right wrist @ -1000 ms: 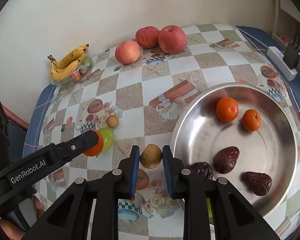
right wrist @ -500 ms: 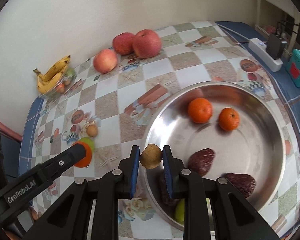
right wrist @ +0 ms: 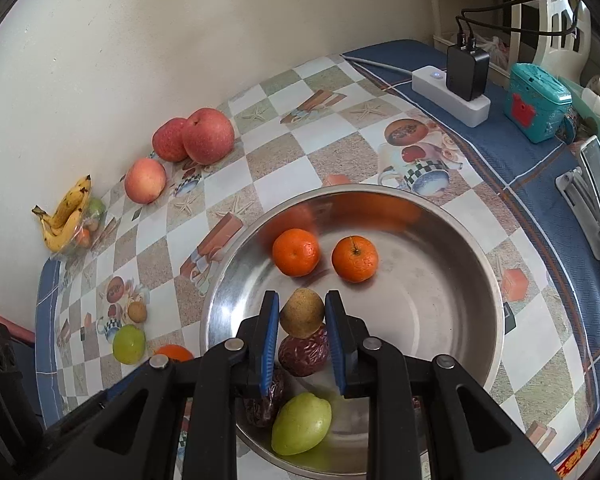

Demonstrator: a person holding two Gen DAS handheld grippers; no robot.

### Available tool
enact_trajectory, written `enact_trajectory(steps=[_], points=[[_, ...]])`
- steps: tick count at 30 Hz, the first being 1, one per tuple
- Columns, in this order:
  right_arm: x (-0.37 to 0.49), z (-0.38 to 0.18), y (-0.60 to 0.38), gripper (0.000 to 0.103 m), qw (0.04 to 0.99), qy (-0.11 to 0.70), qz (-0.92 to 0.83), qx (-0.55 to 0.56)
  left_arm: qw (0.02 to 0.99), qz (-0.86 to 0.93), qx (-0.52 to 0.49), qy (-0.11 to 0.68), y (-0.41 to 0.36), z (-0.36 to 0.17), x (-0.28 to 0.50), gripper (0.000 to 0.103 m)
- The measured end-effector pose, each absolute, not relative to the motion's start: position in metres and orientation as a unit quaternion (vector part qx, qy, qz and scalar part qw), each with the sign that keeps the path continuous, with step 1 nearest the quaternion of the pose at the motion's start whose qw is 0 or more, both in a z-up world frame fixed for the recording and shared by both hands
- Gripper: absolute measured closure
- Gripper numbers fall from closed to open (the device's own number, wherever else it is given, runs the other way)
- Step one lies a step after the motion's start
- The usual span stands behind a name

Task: Organize fruits
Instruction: 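Carry the tangerine and small tan fruit over the steel bowl with both grippers, then open both grippers to drop the tangerine and tan fruit into the bowl, then move both open grippers back from the bowl toward the green pear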

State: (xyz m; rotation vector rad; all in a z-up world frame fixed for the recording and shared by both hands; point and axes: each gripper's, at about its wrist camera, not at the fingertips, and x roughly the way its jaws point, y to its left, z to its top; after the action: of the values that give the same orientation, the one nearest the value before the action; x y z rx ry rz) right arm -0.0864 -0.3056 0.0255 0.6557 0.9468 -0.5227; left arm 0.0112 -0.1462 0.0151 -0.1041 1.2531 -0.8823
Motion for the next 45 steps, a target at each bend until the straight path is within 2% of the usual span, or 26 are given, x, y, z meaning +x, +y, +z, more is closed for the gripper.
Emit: enact_trajectory(steps=[18,22,27,32,45], points=[[-0.081,0.022,-0.302,0.078,0.804,0.455,-0.236,0.302,0.715,-0.403,-0.039,0.57,-0.156,0.008,0.008,0.063],[-0.081,0.02,-0.303,0.073,0.801,0.459,-0.238,0.301,0.712,-0.403,-0.046,0.572,-0.155,0.006,0.009,0.054],[-0.081,0.02,-0.303,0.071,0.8,0.459,-0.241,0.303,0.715,-0.401,-0.042,0.571,-0.155,0.008,0.009,0.053],[-0.08,0.019,-0.302,0.071,0.8,0.461,-0.238,0.302,0.715,-0.388,-0.042,0.581,-0.152,0.004,0.012,0.046],[-0.077,0.018,-0.298,0.069,0.801,0.467,-0.231,0.297,0.75,-0.308,-0.043,0.584,-0.119,0.005,0.038,0.045]])
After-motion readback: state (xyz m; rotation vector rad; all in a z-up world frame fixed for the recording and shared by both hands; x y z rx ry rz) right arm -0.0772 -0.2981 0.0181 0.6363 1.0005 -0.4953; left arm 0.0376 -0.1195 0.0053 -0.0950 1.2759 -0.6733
